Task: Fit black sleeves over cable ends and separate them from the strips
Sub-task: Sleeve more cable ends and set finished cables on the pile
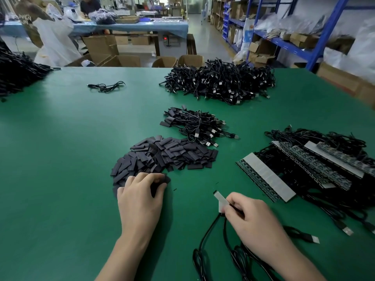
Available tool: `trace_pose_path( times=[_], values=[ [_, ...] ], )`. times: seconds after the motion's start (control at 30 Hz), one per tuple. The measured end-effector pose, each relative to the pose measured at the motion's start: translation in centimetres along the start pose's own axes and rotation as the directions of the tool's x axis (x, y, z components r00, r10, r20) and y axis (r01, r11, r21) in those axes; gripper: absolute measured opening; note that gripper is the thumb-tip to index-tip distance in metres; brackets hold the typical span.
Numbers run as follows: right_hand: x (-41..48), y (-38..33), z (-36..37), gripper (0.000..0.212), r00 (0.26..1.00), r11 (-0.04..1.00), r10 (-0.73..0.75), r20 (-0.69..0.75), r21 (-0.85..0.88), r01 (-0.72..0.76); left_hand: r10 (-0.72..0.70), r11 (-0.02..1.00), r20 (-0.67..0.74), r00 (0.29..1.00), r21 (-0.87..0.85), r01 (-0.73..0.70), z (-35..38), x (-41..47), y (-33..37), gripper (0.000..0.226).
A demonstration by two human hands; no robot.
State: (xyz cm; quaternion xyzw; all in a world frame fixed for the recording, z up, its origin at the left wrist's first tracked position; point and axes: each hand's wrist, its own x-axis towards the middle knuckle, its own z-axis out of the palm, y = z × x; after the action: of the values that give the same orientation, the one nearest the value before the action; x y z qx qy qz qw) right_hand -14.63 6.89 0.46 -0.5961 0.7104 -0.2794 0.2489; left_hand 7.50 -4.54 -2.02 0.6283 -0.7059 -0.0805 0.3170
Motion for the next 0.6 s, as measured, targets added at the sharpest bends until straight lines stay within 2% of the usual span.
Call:
trace_pose_path(
  times=[0.2,0.47,0.6],
  values=[
    [-0.3,0.5,1.1,0.019,0.995,0.994,-0.091,-0.039,0.064,0.094,0.023,1.0,-0.008,1.0,0.0,-0.023,0.1,0.0,-0.1,0.027],
    [-0.4,0.8,1.4,0.017,0.989,0.985,-0.14,-0.044,0.096,0.143,0.076,0.997,-0.013,0.997,-0.011,-0.076,-0.5,0.1,-0.6,0.021],
    [-0.5,1.0,1.4,0.017,0.986,0.98,-0.156,-0.051,0.119,0.161,0.093,0.995,-0.064,0.994,-0.019,-0.095,-0.7,0.1,-0.7,0.021]
  ],
)
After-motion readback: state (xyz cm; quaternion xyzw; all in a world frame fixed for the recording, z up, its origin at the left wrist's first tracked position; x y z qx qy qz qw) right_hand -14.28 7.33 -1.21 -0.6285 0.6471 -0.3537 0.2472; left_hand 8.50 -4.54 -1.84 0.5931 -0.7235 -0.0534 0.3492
